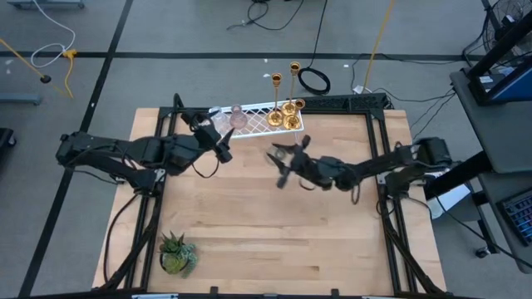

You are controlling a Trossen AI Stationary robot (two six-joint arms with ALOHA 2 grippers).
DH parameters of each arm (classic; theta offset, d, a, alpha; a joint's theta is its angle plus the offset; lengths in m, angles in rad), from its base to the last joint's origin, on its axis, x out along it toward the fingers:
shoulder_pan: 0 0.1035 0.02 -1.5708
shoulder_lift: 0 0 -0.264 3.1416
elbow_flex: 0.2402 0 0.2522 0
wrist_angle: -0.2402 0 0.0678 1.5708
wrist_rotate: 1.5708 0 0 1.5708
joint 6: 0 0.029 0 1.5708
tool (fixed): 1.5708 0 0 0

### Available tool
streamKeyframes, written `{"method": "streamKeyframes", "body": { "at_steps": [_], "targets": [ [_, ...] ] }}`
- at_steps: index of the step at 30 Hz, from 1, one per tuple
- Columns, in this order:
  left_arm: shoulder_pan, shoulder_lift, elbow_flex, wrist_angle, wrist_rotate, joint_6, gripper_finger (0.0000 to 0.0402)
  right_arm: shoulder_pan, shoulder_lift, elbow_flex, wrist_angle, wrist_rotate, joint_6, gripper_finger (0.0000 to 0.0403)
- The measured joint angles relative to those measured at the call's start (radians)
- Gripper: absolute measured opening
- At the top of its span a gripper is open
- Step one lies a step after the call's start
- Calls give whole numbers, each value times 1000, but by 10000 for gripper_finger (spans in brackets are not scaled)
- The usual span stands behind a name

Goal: Pick & Place candle stick holders
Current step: Put the green glass candle holder on the shelf

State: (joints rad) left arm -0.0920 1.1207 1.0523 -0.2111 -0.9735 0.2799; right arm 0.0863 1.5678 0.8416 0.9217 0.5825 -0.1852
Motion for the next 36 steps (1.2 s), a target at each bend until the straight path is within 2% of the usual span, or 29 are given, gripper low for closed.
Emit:
{"method": "streamKeyframes", "body": {
  "at_steps": [7, 13, 20, 25, 31, 36],
  "targets": [
    [-40, -15, 0, 0, -116, 93, 326, -75, 151, 203, -5, 19, -73, 150],
    [-71, -26, -1, 0, -202, 149, 326, -151, 271, 312, 17, 20, -79, 147],
    [-87, -51, 0, -1, -248, 197, 326, -228, 329, 341, 120, 10, -61, 152],
    [-87, -69, 0, -3, -242, 197, 326, -279, 341, 340, 121, -61, 6, 147],
    [-87, -77, 0, 7, -235, 220, 326, -317, 339, 340, 113, -70, 27, 155],
    [-87, -76, 0, 40, -232, 262, 326, -337, 339, 340, 87, -158, 86, 146]
  ]
}}
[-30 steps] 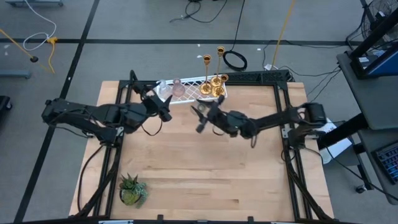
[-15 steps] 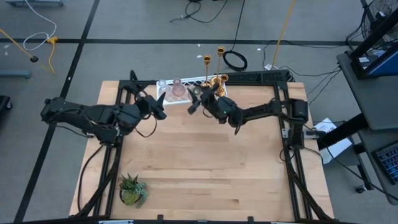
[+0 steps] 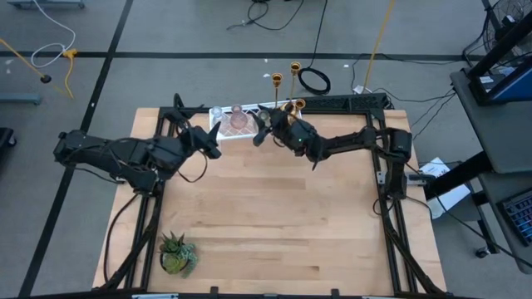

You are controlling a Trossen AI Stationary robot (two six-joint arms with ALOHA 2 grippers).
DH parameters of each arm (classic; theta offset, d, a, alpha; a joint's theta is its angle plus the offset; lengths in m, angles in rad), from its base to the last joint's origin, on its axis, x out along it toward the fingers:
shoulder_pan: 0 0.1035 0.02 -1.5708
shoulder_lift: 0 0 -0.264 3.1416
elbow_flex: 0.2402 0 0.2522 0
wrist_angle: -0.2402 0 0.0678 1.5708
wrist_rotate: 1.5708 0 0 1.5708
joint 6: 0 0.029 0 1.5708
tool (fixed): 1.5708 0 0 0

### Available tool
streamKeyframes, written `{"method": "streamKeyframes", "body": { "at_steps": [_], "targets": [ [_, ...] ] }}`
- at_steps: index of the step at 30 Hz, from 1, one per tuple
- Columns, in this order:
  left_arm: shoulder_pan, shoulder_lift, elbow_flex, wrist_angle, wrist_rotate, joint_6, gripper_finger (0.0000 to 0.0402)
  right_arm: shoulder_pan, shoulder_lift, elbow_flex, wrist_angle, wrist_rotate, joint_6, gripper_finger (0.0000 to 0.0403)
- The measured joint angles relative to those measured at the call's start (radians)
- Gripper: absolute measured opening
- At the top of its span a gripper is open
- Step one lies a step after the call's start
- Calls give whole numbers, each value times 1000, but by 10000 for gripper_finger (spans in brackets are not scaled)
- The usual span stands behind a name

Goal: Pick & Place candle stick holders
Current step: Put the green glass candle holder on the shelf

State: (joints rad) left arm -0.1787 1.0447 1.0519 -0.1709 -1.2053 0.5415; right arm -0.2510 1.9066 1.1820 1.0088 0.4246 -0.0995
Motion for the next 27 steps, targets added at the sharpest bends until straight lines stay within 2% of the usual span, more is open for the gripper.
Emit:
{"method": "streamKeyframes", "body": {
  "at_steps": [5, 18, 27],
  "targets": [
    [0, 0, 0, 23, 0, 36, 326, -19, 1, -1, -19, 26, 0, 147],
    [0, 0, 0, 78, 2, 92, 326, -51, 0, 7, -35, -62, 37, 149],
    [0, 0, 0, 78, 1, 88, 326, -51, 31, 73, -87, -60, 36, 145]
  ]
}}
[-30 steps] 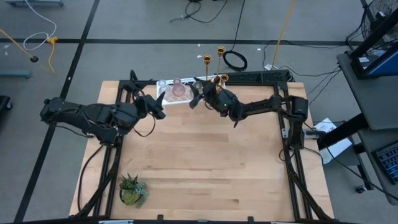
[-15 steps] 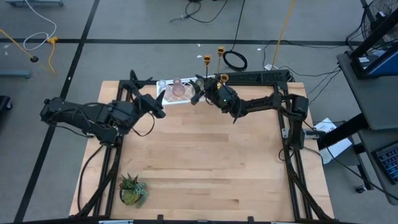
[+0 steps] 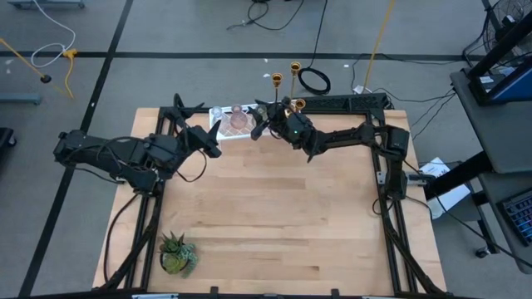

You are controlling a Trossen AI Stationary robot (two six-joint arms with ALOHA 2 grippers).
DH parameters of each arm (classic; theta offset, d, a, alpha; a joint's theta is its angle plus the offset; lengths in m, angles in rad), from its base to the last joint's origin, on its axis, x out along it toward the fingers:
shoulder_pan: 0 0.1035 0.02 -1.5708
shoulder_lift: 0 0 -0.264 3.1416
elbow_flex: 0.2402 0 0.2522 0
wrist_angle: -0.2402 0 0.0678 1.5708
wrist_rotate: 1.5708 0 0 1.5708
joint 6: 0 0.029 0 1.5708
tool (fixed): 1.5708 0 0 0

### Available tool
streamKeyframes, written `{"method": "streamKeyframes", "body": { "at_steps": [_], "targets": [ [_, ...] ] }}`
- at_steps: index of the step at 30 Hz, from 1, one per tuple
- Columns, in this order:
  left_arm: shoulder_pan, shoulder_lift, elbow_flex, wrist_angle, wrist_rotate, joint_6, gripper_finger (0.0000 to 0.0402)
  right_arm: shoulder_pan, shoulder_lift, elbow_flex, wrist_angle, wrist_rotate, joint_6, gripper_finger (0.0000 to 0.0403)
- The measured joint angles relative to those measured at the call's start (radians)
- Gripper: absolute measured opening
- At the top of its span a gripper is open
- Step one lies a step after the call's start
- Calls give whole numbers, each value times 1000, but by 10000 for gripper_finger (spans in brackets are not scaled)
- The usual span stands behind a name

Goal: Pick & Place candle stick holders
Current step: Put the green glass candle holder on the shelf

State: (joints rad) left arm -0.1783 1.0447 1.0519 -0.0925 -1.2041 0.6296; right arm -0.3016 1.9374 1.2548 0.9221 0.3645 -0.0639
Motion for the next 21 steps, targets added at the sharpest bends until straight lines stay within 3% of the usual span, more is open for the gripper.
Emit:
{"method": "streamKeyframes", "body": {
  "at_steps": [13, 21],
  "targets": [
    [0, 0, 0, -2, 0, 0, 326, -21, 83, 57, -13, 31, -29, 150],
    [0, 0, 0, -2, -1, 0, 326, -47, 82, 58, -45, -29, 15, 153]
  ]
}}
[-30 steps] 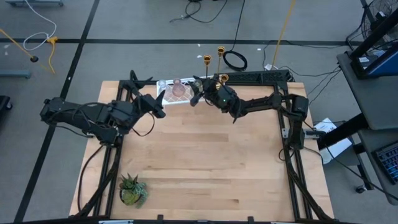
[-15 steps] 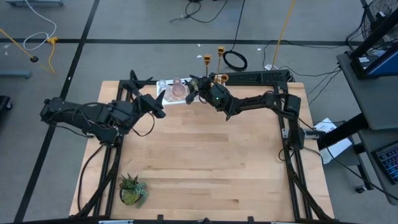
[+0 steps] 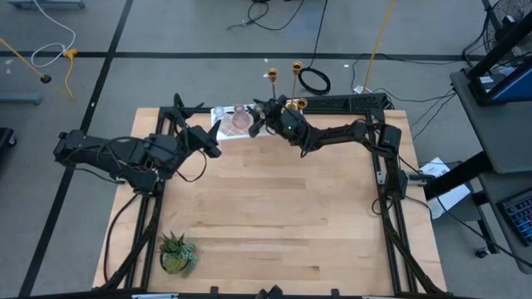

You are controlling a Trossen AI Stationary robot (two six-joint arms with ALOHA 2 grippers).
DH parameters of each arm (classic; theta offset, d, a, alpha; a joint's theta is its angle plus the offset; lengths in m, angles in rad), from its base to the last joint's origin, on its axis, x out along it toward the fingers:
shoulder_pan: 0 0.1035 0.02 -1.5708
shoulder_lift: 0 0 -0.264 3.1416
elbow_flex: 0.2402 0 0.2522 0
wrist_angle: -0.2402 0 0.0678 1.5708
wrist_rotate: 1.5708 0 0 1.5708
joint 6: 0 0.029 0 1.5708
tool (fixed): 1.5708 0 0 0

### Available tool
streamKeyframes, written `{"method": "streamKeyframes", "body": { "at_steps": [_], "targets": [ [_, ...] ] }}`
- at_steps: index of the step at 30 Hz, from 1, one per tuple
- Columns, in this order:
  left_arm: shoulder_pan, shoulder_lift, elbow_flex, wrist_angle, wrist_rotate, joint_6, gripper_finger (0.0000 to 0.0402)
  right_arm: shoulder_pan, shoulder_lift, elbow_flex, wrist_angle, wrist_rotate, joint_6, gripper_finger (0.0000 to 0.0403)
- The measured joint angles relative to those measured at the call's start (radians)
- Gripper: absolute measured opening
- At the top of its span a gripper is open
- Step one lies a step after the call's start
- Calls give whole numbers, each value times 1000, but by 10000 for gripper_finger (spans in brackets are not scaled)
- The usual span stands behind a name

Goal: Pick & Place candle stick holders
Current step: Put the green glass candle holder on the shelf

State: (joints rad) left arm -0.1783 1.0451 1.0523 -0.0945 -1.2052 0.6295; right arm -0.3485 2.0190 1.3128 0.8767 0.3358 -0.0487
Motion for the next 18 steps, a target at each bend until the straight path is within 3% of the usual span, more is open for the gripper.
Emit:
{"method": "streamKeyframes", "body": {
  "at_steps": [5, 18],
  "targets": [
    [0, 0, 0, 0, 0, -2, 326, 2, 0, 0, -9, -2, -21, 160],
    [0, 0, 0, -7, 0, -2, 326, 6, 0, 0, -10, 0, -16, 234]
  ]
}}
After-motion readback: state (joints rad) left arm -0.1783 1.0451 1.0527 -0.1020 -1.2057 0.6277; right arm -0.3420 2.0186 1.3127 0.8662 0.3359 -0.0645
